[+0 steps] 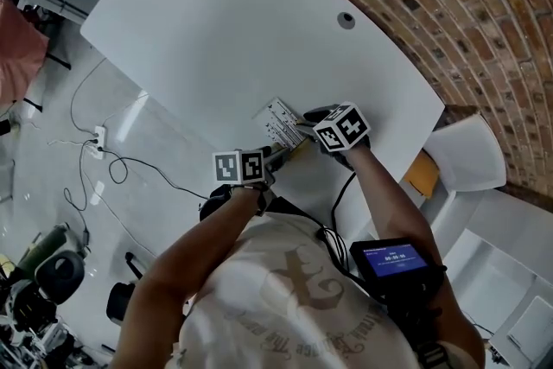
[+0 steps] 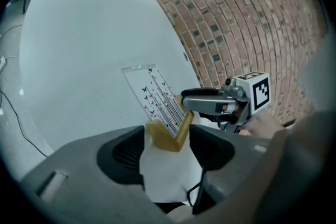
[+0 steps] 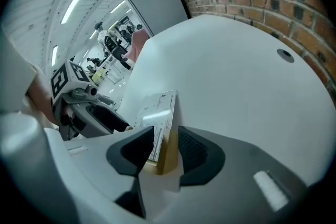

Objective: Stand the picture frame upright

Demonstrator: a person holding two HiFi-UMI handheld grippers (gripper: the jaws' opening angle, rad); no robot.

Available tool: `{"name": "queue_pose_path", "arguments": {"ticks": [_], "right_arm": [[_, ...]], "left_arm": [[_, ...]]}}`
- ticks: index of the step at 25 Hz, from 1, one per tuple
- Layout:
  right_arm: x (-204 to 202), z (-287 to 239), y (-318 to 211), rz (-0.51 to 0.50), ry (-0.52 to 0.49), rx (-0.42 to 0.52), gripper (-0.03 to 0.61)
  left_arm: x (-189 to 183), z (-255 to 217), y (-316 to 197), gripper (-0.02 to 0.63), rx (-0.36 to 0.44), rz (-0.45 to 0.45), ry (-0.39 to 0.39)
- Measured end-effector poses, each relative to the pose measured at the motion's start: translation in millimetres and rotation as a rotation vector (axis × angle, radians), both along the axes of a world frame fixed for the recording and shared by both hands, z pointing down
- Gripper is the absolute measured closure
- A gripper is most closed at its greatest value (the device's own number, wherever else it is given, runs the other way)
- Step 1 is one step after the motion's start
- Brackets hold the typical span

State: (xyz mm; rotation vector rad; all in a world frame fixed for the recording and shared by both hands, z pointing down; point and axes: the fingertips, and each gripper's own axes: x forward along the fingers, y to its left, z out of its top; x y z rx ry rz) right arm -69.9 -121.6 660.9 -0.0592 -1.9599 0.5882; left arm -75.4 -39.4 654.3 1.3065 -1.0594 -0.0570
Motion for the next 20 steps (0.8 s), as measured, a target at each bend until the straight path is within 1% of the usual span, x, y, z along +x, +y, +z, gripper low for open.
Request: {"name": "queue_pose_path", "arguments": {"ticks": [4, 8, 10, 12, 15, 20], "right_arm": [[2.9, 13.6, 5.1, 0.012, 0.045, -0.076, 0.408], [3.9, 17.1, 7.0, 0.05, 0.042, -0.14, 0.407], [2.8, 16.4, 8.4, 0.055, 0.038, -0.157, 0.419], [2.0, 16.1, 9.5, 0.058, 0.043, -0.163, 0.43], [2.6, 16.6, 8.8, 0.074, 0.054, -0.162, 0.433], [3.7, 15.8, 9.0, 0.083, 0.072, -0.126, 0.44]], "left_arm": [[6.2, 6.9, -5.3, 0.326, -0.038, -0.012, 0.037], [8.5, 11.6, -10.1, 0.333, -0.061, -0.014, 0.046], [7.9, 12.3, -10.5, 0.335, -0.08, -0.02, 0.047], [5.6, 15.4, -8.6, 0.36, -0.108, -0.018, 0.037], [2.2, 21.7, -5.6, 0.435, -0.142, -0.004, 0.02], [1.8, 23.0, -5.8, 0.443, -0.16, 0.01, 0.005]]}}
